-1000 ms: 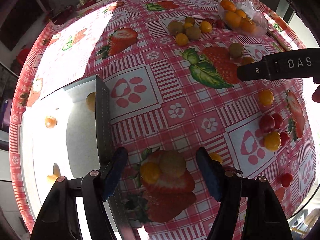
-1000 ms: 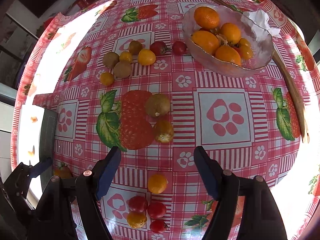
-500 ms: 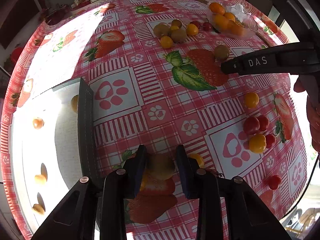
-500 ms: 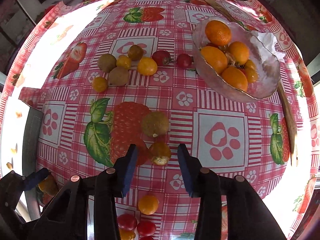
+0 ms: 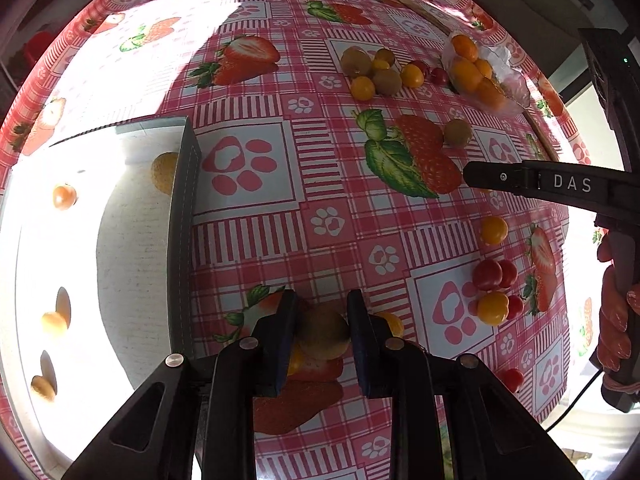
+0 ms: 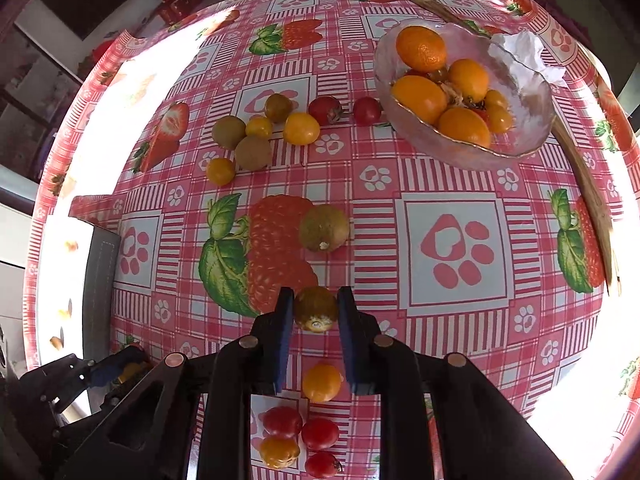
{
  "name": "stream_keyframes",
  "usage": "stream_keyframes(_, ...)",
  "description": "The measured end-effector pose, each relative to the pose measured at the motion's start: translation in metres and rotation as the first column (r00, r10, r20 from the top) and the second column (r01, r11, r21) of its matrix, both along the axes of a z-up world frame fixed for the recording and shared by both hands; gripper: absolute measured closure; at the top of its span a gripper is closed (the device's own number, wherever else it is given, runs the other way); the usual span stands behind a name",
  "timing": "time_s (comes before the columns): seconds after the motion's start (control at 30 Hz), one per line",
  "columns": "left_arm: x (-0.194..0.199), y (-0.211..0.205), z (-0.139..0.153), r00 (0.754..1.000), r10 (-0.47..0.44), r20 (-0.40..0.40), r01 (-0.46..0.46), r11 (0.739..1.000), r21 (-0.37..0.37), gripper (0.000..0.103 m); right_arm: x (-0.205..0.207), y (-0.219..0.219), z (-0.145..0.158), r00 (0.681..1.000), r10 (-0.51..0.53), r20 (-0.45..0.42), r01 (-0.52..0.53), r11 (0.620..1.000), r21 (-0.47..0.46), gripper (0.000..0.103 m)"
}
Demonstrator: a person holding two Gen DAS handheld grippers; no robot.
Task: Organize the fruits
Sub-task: 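Grasp a brown kiwi with the left gripper while the right grasps a brown longan, then carry both fruits over the white tray and open both grippers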
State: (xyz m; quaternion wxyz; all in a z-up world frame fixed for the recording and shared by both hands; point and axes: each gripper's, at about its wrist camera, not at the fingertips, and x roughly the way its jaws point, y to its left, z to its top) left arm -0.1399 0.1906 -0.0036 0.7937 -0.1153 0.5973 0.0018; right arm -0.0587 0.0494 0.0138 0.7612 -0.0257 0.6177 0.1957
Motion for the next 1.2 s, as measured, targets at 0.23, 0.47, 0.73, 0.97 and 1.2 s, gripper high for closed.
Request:
stream_keyframes(0.23,0.000,0.004,0.012,1.000,0.006,0.026,-0.006,1.000,-0.012,0.076,-0.004,-0.001,0.008,1.000,-0.005,-0.017,0.005,1.000,0.023,0.079)
stream_keyframes(0.47,-0.007,0.016,0.028,0.998,0.035,0.056,-0.034,0.999,-0.017,0.076,-0.012,0.007,0.015,0.999,0.017,-0.030,-0.016,0.999,0.033,0.079)
stream_keyframes(0.73,-0.023,0.043,0.044,0.991,0.099,0.090,-0.097,0.995,-0.017,0.076,-0.024,0.038,0.024,0.997,0.071,-0.027,-0.070,0.996,0.047,0.079)
stream_keyframes(0.97,-0.048,0.075,0.049,0.979,0.180,0.097,-0.180,0.984,-0.010,0.076,-0.036,0.079,0.033,0.989,0.149,-0.019,-0.147,0.987,0.058,0.079)
stream_keyframes(1.2,-0.080,0.116,0.044,0.958,0.274,0.085,-0.275,0.961,0.007,0.076,-0.051,0.130,0.038,0.971,0.238,-0.021,-0.236,0.969,0.076,0.079)
